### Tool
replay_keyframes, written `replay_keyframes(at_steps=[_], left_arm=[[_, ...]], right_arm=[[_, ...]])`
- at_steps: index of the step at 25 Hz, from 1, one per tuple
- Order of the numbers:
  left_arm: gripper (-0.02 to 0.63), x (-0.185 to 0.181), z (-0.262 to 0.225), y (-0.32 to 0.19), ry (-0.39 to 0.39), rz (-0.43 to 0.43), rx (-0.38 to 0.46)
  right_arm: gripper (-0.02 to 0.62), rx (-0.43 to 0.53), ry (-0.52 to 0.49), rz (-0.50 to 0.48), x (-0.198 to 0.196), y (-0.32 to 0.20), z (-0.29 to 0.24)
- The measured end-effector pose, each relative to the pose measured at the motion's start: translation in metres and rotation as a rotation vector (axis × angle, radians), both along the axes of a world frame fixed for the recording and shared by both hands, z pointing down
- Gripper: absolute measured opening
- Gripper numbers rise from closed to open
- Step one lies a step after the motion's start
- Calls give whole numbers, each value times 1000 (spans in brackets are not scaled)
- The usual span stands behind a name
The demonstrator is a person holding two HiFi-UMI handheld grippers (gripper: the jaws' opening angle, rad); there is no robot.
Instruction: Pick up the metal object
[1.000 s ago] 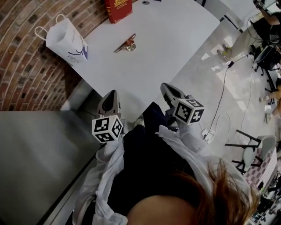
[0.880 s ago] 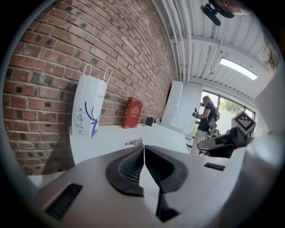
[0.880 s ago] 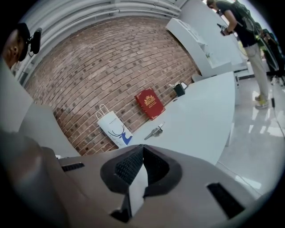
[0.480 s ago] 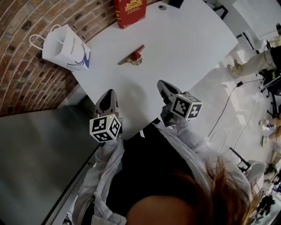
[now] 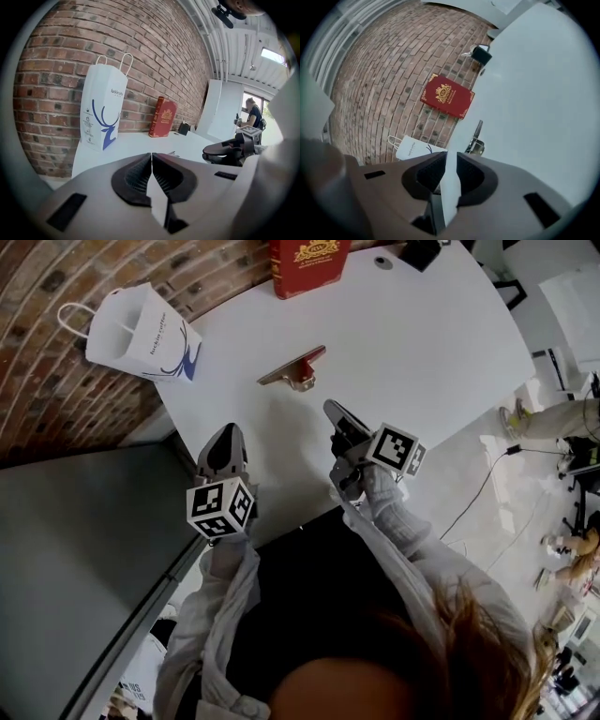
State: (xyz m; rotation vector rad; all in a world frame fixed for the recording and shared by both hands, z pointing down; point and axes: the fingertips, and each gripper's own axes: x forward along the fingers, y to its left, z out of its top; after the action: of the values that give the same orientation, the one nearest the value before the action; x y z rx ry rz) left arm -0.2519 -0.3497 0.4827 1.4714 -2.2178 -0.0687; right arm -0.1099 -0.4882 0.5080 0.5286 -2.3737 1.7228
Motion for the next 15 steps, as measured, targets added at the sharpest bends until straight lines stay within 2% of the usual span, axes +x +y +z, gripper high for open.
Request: replay_keyframes(at_steps=[1, 4, 7, 15], left_arm=[[21, -2, 3, -1, -1, -14, -7], [21, -6, 10, -2, -2, -58, -25], [21, -10, 19, 0, 9, -100, -42], [21, -17, 44, 8, 31, -188, -101]], right_arm=[[82, -34, -12, 0, -5, -3, 4], [154, -168, -69, 4, -17, -11, 17], [164, -285, -105, 12, -28, -16, 32], [178, -373, -66, -12, -58, -26, 66]])
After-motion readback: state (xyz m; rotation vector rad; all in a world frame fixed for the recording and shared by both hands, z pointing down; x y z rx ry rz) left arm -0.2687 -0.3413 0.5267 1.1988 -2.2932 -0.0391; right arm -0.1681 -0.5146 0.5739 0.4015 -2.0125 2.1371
